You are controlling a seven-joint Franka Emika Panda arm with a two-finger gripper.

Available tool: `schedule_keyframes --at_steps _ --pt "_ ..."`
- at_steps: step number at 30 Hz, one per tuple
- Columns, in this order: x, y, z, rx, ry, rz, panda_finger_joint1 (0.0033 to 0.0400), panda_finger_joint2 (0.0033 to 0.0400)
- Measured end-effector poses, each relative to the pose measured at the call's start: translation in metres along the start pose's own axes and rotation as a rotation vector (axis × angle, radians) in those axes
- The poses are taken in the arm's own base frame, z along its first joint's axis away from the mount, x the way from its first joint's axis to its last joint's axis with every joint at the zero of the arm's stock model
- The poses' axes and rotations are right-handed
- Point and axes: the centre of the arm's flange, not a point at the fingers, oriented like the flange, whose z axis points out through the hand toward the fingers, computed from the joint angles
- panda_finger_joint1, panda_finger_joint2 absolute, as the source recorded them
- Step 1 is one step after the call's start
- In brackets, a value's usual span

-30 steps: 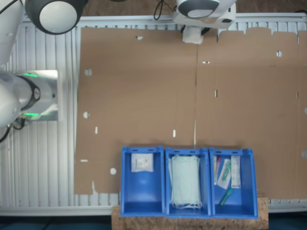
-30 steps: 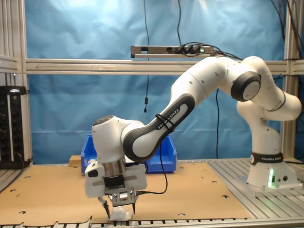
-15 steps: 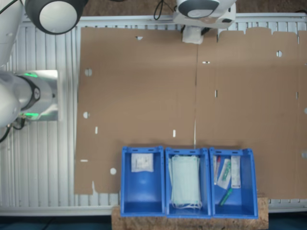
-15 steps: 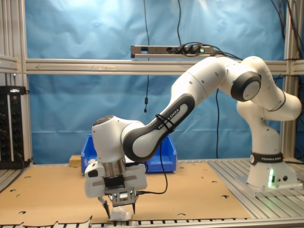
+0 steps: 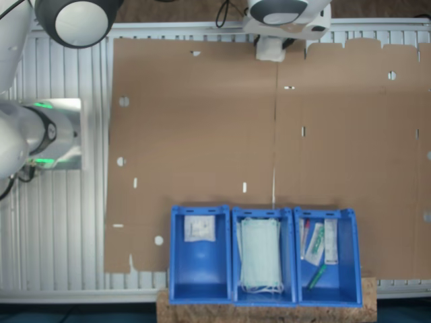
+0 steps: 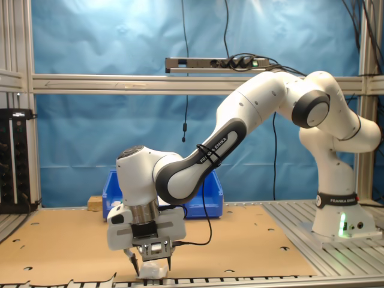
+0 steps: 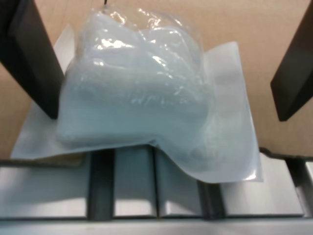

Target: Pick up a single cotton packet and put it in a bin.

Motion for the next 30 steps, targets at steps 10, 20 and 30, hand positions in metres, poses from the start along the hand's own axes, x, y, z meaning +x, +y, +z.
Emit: schedule_keyframes --at_steps 10,20,30 --pt "0.0000 0.0000 0.0000 0.000 0.000 0.000 0.0400 0.0400" --pt "0.0000 0.0000 0.0000 0.000 0.000 0.000 0.0400 0.0400" --pt "0.0000 0.0000 0.0000 0.000 0.000 0.000 0.0352 0.0352"
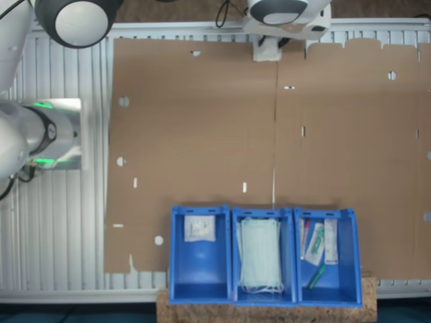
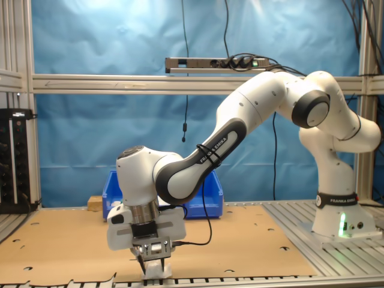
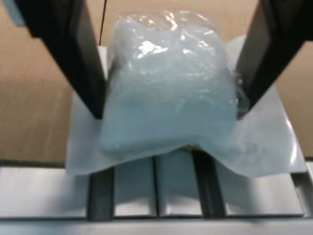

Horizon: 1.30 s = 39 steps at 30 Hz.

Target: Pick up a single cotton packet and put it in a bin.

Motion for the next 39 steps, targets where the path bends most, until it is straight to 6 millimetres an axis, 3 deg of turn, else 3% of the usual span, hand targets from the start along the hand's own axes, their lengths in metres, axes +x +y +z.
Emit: schedule_keyframes --at_steps 5,6,10,11,16,17,33,39 --pt "0.000 0.000 0.000 0.000 0.000 0.000 0.0352 0.0352" --pt "0.000 0.000 0.000 0.000 0.000 0.000 0.0161 0.0161" --pt "0.000 0.001 -0.001 -0.001 0.002 0.001 0.0161 0.0161" --pt "0.000 0.001 -0.002 -0.002 0.003 0.001 0.0077 0.0077" --pt "0.000 0.002 -0.003 -0.003 0.003 0.003 0.0077 0.0077" --pt "0.000 0.002 -0.003 -0.003 0.003 0.003 0.0053 0.0053" --pt "0.000 0.002 -0.004 -0.003 0.004 0.003 0.0053 0.0053" --pt "-0.002 0.002 -0.013 0.001 0.015 0.005 0.0053 0.0053"
